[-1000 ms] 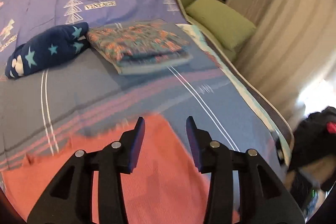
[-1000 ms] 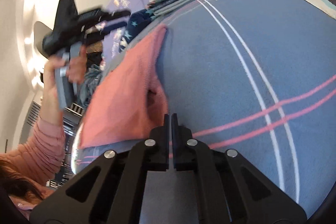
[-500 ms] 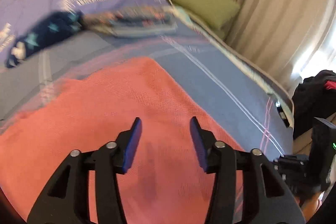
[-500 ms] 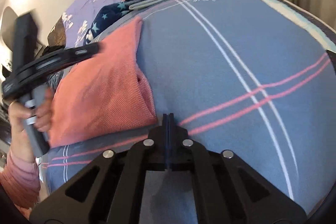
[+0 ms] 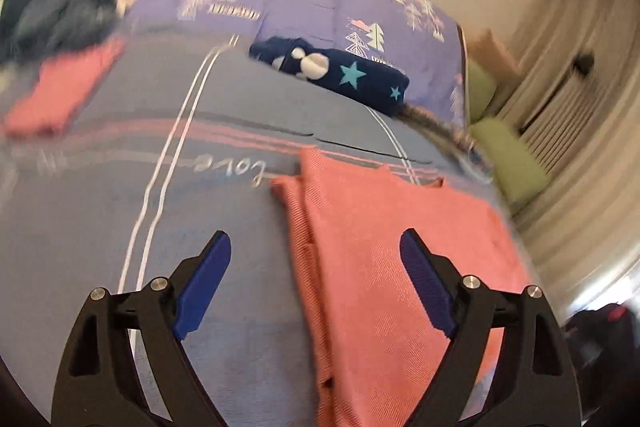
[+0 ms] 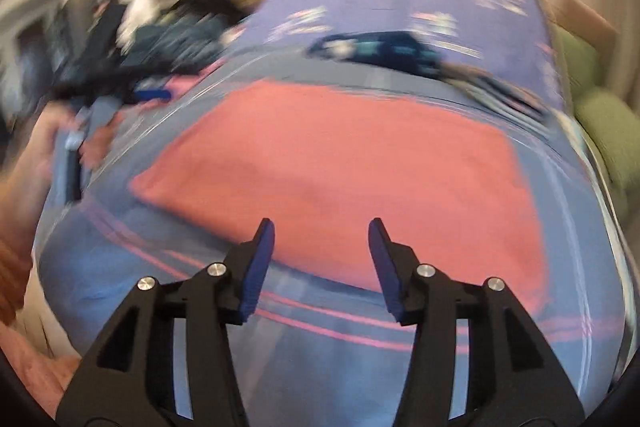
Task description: Fold small clothes
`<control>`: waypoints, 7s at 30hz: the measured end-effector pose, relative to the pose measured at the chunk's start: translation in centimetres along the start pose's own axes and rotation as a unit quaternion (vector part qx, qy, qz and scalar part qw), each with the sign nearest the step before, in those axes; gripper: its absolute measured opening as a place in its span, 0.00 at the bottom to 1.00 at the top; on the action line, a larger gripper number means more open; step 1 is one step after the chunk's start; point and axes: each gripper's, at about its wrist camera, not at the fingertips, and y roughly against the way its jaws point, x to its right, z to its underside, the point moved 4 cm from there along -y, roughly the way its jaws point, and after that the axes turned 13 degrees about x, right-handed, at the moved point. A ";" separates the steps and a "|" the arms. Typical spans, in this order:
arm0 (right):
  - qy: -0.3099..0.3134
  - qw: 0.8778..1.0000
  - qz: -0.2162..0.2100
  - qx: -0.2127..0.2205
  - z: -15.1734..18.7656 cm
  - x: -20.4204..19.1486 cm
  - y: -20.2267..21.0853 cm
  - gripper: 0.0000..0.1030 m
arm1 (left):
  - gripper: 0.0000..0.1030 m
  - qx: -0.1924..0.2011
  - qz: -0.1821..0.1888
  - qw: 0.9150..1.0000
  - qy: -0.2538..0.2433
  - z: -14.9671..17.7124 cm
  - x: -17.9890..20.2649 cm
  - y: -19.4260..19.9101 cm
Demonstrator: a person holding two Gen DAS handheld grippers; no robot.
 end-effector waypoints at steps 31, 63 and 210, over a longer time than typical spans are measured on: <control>0.269 0.961 0.065 0.004 -1.7 -15.9 -11.2 0.46 | 0.82 -0.089 0.154 0.984 0.023 1.2 -0.8 -7.6; 0.037 0.999 0.007 0.027 -4.0 -11.9 -8.0 0.09 | 0.08 -0.094 0.160 0.978 0.094 0.6 -1.3 -7.5; -0.320 0.946 0.009 0.050 9.3 17.6 7.2 0.13 | 0.48 -0.134 0.077 0.938 -0.311 10.5 24.8 -3.1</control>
